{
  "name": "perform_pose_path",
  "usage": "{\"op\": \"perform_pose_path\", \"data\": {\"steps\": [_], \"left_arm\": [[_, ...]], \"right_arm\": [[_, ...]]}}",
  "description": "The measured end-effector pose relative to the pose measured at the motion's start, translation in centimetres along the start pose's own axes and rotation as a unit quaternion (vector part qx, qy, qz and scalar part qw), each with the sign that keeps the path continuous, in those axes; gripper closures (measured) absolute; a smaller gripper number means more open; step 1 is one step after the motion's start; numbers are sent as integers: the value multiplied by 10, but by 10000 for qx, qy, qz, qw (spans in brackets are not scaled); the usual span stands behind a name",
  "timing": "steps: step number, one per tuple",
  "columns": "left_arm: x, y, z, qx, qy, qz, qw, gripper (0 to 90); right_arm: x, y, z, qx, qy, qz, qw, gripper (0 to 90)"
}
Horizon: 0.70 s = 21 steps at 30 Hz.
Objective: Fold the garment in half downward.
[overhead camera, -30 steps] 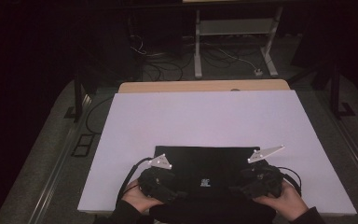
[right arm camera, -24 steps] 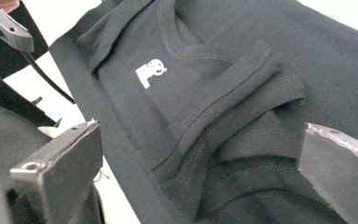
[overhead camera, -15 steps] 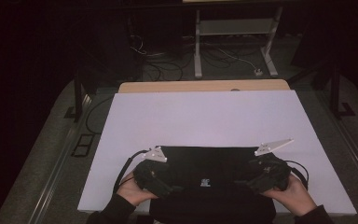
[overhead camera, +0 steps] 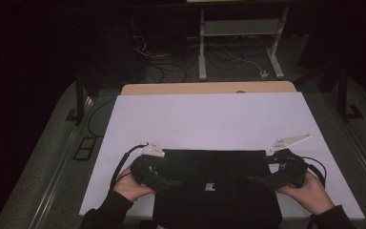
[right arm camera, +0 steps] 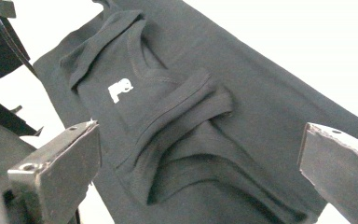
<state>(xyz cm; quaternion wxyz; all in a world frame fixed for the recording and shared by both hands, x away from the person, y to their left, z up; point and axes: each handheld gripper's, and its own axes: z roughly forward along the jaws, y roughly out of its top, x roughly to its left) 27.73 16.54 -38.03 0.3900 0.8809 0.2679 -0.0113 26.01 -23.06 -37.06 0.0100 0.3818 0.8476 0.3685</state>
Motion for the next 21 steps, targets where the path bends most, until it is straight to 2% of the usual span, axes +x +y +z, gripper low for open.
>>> {"op": "perform_pose_path", "data": {"steps": [10,21], "left_arm": [[4,16,-5,44,76,190,9998,0],[14,30,-9,47,145,203,9997,0]], "right_arm": [[-14,12,-9,-65,-133,16,9999,0],[-30,20,-17,-191,-189,89,9996,0]]}}
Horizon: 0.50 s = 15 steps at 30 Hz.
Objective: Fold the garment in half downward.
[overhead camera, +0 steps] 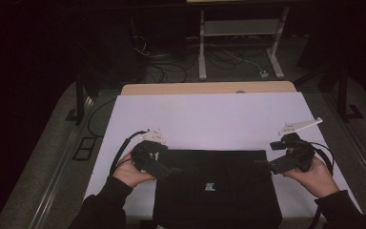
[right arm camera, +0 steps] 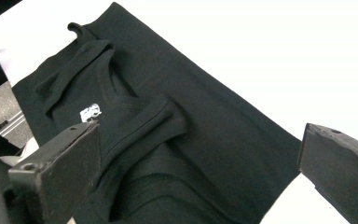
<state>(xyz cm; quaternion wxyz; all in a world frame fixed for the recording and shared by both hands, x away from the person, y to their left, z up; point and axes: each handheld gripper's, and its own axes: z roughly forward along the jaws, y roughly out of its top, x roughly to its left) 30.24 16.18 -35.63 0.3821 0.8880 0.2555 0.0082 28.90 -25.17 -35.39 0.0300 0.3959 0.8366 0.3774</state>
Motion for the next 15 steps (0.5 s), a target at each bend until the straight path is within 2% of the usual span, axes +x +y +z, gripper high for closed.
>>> {"op": "perform_pose_path", "data": {"steps": [5,7,15], "left_arm": [[7,4,-1,-14,-6,-55,10000,0],[10,4,-1,-36,-23,-81,10000,0],[24,3,1,-83,46,-205,9997,0]], "right_arm": [[-6,2,0,-19,-24,22,10000,0],[-9,2,1,24,36,16,10000,0],[-21,1,7,59,-28,62,10000,0]]}}
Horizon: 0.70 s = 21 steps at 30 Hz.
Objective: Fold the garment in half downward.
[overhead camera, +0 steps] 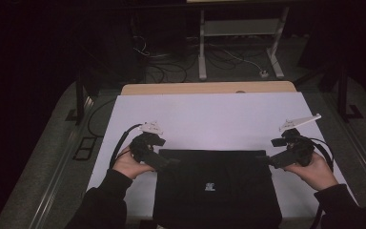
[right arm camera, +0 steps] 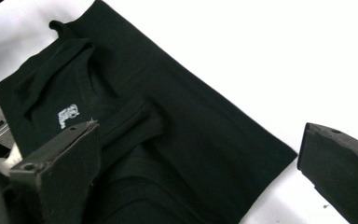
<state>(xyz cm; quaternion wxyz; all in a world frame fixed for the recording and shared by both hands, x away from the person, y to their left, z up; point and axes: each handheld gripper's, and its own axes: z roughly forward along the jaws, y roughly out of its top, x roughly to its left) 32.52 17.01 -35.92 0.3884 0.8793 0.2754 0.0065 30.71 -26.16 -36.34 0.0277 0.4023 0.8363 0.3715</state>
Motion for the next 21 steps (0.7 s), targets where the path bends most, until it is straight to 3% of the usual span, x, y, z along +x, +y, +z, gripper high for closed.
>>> {"op": "perform_pose_path", "data": {"steps": [4,8,21], "left_arm": [[6,0,0,-65,-82,6,9999,0],[10,-1,2,-12,-33,61,10000,0],[30,-3,6,-82,17,-180,9998,0]], "right_arm": [[-4,-1,2,-38,-16,-38,10000,0],[-8,-2,4,-100,6,-41,9999,0],[-26,-6,13,-97,-84,124,9998,0]]}}
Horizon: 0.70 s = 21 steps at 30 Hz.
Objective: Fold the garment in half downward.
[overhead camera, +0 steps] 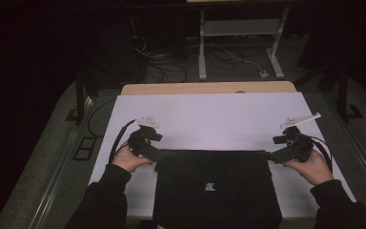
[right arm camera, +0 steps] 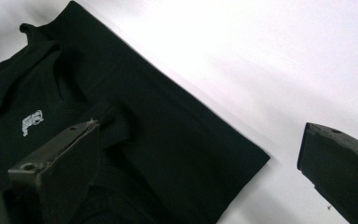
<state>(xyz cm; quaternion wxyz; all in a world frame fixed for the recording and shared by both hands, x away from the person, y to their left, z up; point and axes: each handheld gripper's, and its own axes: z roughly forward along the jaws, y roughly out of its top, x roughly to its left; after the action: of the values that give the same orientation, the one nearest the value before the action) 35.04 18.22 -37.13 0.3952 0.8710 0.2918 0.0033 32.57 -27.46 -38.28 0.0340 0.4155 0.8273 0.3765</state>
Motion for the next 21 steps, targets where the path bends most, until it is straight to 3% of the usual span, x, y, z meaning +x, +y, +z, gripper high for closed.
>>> {"op": "perform_pose_path", "data": {"steps": [21], "left_arm": [[32,-9,11,-24,116,-302,9995,0]], "right_arm": [[-12,0,18,109,-42,30,9999,0]]}}
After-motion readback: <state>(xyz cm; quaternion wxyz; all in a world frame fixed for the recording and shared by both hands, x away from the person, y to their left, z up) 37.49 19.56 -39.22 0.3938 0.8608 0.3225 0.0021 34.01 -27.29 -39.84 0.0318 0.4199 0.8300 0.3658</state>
